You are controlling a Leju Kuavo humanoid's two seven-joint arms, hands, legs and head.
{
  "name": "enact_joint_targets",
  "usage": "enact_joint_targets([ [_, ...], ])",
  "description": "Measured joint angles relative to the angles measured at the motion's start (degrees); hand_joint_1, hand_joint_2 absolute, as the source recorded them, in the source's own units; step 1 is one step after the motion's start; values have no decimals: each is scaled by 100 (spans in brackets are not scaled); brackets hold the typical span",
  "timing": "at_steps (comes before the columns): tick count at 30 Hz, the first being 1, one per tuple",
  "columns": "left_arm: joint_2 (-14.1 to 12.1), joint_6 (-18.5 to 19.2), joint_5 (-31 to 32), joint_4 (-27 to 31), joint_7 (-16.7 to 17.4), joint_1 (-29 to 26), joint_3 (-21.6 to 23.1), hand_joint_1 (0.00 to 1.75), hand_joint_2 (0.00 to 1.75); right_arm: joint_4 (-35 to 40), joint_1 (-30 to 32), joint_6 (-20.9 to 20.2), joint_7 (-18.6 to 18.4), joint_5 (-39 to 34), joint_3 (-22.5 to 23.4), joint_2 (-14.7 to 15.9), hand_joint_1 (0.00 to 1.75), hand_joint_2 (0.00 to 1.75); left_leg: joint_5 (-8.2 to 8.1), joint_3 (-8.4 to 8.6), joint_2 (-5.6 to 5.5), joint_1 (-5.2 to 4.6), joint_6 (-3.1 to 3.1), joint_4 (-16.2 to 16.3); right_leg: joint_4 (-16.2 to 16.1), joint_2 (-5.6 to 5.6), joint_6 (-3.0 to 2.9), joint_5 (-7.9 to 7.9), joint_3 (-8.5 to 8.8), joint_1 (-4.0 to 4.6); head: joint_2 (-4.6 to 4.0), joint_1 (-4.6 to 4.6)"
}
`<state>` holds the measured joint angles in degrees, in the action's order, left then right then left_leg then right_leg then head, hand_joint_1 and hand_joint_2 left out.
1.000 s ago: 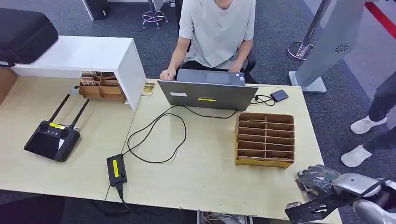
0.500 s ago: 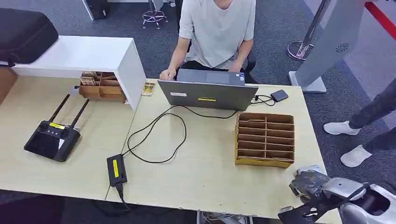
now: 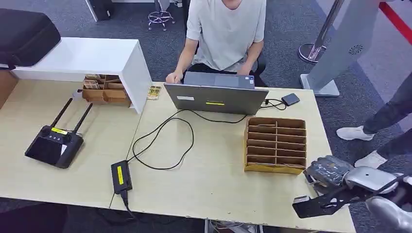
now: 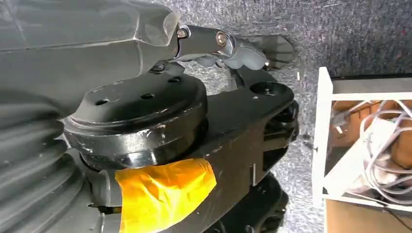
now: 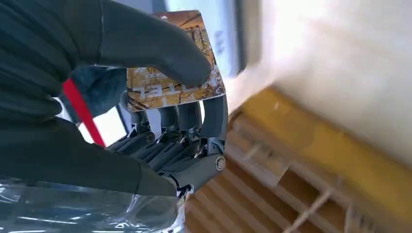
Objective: Pass the card to the sensor for recognition and then transmit it.
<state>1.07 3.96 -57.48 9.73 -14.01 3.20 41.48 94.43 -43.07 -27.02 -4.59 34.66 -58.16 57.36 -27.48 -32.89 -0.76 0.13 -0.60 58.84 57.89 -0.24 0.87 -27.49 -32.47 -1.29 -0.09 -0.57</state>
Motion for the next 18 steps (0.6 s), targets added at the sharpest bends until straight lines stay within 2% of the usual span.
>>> enact_joint_targets([
  [4,0,0,-39,0,-48,-2,0,0,175,457,-300,9,-7,-120,173,210,134,175,0,0,0,0,0,0,0,0,0,0,0,0,0,-2],
  [8,2,0,-72,0,-74,-2,0,0,175,815,-542,234,-9,-214,301,308,134,175,0,-1,2,1,0,0,0,3,0,0,0,1,0,-2],
  [14,7,-2,-79,0,-94,2,0,0,175,1016,-492,1336,46,280,435,306,134,175,0,-1,-3,1,0,0,0,-4,0,0,1,1,0,-2],
  [17,9,-7,-70,2,-114,4,0,0,175,1073,-200,1857,68,654,578,286,134,175,0,-2,-3,1,0,0,0,-4,0,0,1,1,0,-2],
  [18,13,-15,-65,0,-118,4,0,0,175,1095,-33,2143,118,897,678,262,134,175,0,-3,-4,1,0,0,0,-5,0,0,1,1,0,-2],
])
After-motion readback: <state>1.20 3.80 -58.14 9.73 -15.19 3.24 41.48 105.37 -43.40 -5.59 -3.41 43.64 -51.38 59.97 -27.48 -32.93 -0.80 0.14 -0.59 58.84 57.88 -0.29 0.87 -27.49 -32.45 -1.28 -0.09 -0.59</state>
